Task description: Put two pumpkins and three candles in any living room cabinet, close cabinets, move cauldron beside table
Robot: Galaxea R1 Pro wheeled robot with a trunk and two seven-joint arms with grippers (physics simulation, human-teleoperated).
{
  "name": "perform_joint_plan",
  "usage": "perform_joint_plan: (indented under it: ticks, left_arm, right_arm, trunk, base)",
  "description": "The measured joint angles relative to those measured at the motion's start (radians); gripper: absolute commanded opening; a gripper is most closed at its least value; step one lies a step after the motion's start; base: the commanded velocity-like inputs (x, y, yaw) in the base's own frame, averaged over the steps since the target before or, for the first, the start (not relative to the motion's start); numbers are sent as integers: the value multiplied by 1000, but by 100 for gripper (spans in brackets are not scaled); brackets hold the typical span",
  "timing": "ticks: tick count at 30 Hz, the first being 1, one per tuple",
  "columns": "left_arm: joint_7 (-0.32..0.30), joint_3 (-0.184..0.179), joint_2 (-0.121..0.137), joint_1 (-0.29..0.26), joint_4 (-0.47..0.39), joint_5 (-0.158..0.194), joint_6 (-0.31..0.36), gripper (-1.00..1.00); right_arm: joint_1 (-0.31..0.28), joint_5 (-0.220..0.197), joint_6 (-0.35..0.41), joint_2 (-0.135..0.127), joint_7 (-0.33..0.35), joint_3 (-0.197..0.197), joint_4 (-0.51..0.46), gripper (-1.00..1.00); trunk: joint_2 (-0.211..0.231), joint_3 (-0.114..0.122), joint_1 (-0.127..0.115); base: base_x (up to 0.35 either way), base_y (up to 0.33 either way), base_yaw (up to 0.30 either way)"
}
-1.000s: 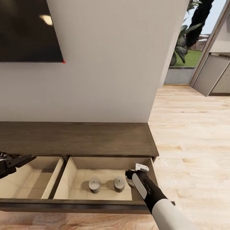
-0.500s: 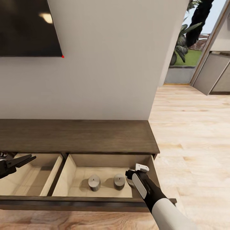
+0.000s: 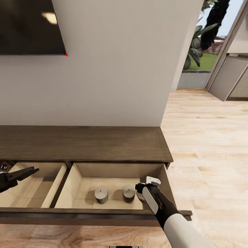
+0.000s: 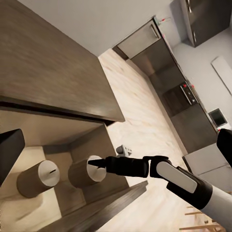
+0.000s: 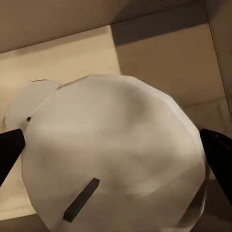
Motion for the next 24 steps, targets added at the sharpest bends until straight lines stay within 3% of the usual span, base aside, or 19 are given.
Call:
perform_joint_plan:
  ticks: [7,12,24]
  left_arm:
    - [0,0,0,0,0,0,0,100]
    - [0,0,0,-1,0,0,0,100]
    - [-1,1,0,0,0,4,0,100]
  right_arm:
    - [0,1,-1,0,-1,-2,0,-100]
    - [0,2,-22,0,0,-67,0,-100]
    - [1,0,-29,0,0,-78,1,-100]
  trunk:
    - [-49,-22,27]
    - [-49,-22,27]
    - [-49,-22,27]
  base:
    - [0,0,0]
    - [0,0,0]
    - [23,5,0]
